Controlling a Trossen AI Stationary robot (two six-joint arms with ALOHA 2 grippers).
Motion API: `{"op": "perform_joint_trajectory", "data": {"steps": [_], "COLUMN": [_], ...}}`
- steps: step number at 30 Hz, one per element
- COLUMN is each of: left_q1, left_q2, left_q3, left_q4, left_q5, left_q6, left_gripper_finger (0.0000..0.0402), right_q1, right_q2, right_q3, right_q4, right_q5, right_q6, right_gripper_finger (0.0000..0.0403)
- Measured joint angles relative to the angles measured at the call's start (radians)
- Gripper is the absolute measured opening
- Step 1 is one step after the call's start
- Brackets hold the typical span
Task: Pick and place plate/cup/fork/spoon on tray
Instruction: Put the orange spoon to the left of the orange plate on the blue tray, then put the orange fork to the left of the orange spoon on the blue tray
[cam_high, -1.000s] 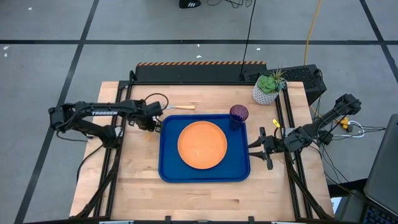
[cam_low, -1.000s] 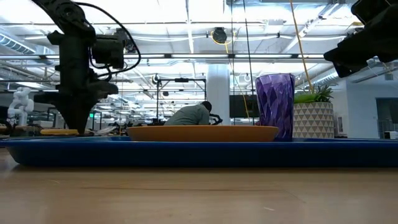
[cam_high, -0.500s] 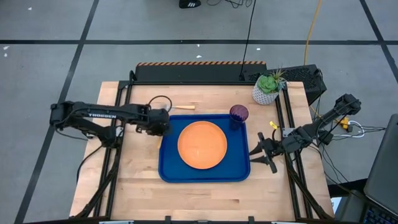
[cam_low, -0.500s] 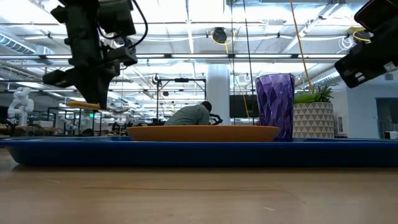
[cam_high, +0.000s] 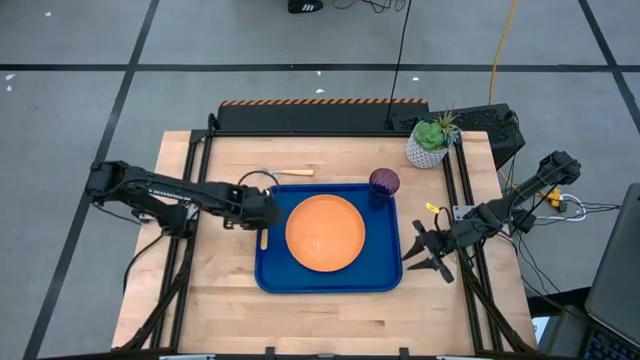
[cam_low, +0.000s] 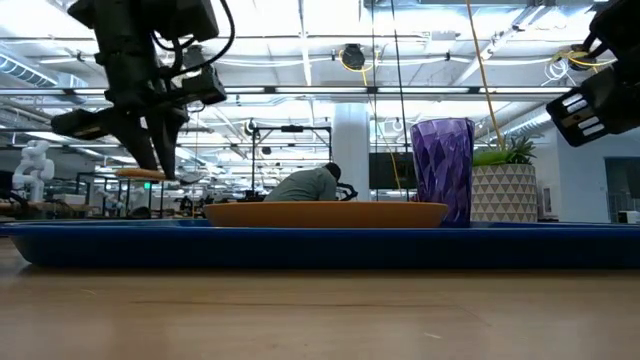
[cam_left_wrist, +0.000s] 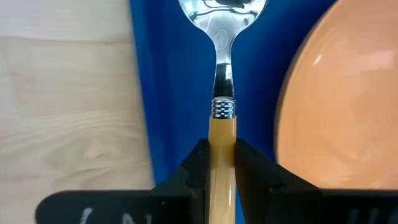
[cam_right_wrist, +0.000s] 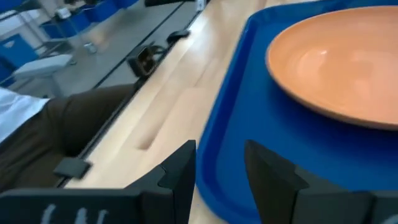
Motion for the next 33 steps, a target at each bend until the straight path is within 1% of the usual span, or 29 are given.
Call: {"op": "perform_joint_trajectory", "data": {"steps": [4,6,8,13,17,19,23,26,29,33], "left_q1": [-0.002,-0.004,-0.009,-0.021,-0.018,-0.018,-0.018,-0.014,-0.005,0.010], "left_q2": [0.112,0.162,0.205,0.282,0.315,0.318,0.314,0.311,0.298,0.275], "left_q3": [0.000,0.000,0.002,0.047,0.051,0.051,0.051,0.050,0.048,0.047], "left_q4": [0.100,0.188,0.234,0.233,0.244,0.243,0.255,0.268,0.259,0.257], "left_q5": [0.034,0.054,0.073,0.081,0.096,0.100,0.100,0.105,0.107,0.114], "left_q6": [-0.003,-0.003,-0.003,-0.010,-0.026,-0.022,-0.014,0.005,0.020,0.058], "left_gripper_finger": [0.0047,0.0047,0.0047,0.0047,0.0051,0.0071,0.0131,0.0165,0.0188,0.0201], "right_q1": [0.000,0.000,0.000,0.005,0.020,0.029,0.039,0.039,0.039,0.039], "right_q2": [0.000,0.000,0.003,0.006,0.010,0.011,0.011,0.011,0.011,0.010], "right_q3": [0.000,0.000,0.000,0.000,0.000,0.000,0.000,0.000,0.000,0.000], "right_q4": [-0.018,-0.039,-0.043,-0.058,-0.060,-0.063,-0.071,-0.074,-0.073,-0.074], "right_q5": [-0.079,-0.108,-0.132,-0.176,-0.182,-0.181,-0.180,-0.179,-0.179,-0.179], "right_q6": [0.004,0.015,0.028,0.039,0.037,0.039,0.033,0.029,0.029,0.033], "right_gripper_finger": [0.0130,0.0130,0.0130,0.0130,0.0130,0.0130,0.0130,0.0130,0.0130,0.0130]}}
